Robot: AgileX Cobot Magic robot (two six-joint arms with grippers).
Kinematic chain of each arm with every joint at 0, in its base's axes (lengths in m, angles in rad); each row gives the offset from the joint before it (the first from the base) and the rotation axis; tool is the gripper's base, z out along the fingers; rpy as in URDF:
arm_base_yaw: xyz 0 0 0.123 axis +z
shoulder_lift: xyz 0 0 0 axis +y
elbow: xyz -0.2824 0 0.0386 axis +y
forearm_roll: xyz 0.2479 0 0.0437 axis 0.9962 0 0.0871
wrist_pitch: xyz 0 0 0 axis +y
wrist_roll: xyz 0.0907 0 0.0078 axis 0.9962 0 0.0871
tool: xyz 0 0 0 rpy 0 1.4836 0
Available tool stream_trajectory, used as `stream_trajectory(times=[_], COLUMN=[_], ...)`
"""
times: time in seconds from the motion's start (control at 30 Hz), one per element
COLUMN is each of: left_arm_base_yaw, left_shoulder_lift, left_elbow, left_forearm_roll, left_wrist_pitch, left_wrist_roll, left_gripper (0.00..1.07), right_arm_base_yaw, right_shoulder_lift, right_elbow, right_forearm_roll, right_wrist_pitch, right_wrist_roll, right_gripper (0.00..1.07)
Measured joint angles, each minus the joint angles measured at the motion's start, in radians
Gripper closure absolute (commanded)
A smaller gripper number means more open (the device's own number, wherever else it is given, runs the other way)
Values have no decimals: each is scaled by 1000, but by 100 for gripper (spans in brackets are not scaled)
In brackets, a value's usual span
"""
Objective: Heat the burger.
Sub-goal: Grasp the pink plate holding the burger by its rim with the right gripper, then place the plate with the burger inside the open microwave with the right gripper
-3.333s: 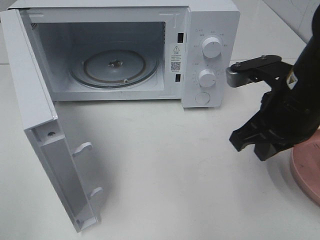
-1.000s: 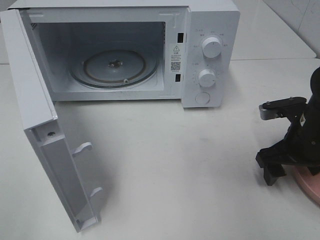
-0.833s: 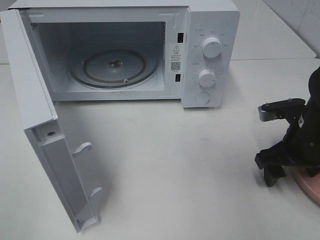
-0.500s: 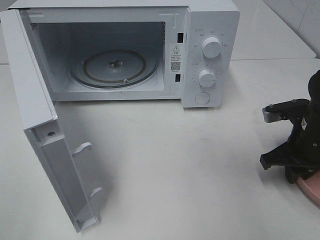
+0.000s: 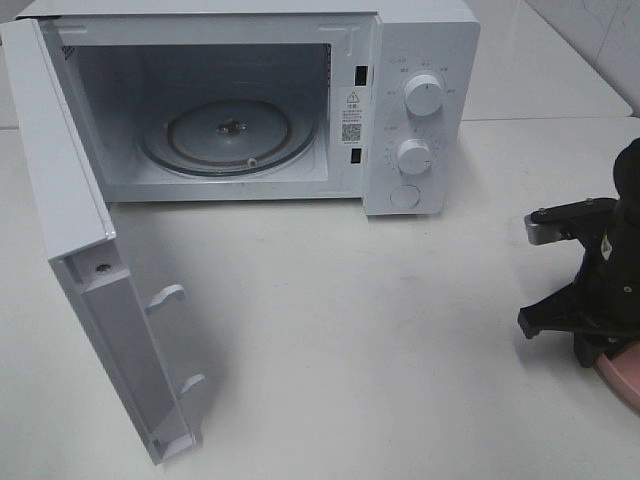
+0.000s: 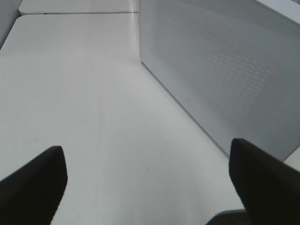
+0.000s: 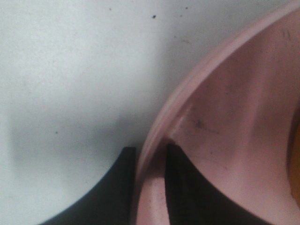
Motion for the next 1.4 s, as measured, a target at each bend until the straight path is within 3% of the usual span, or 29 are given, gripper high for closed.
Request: stream_trajectory(times=[0.3, 0.47, 1.2, 1.4], left_arm_base_yaw=[0, 0, 0, 0], left_shoulder_lift=[0, 0, 0, 0], left_elbow=[0, 0, 0, 0], left_forearm_roll=[0, 0, 0, 0], left_wrist_pitch=[0, 0, 0, 0], left_wrist_roll=[0, 0, 0, 0], left_gripper=[18, 18, 18, 18], right_arm_base_yaw=[35, 95, 285, 326], right_shoulder_lift=[-18, -52, -115, -179], right_elbow=[2, 3, 5, 62], right_forearm_roll=[-63, -158, -342, -373], right_wrist_pitch=[70, 136, 276, 282], right_wrist_roll=[59, 140, 290, 315], right_gripper=[107, 107, 107, 107])
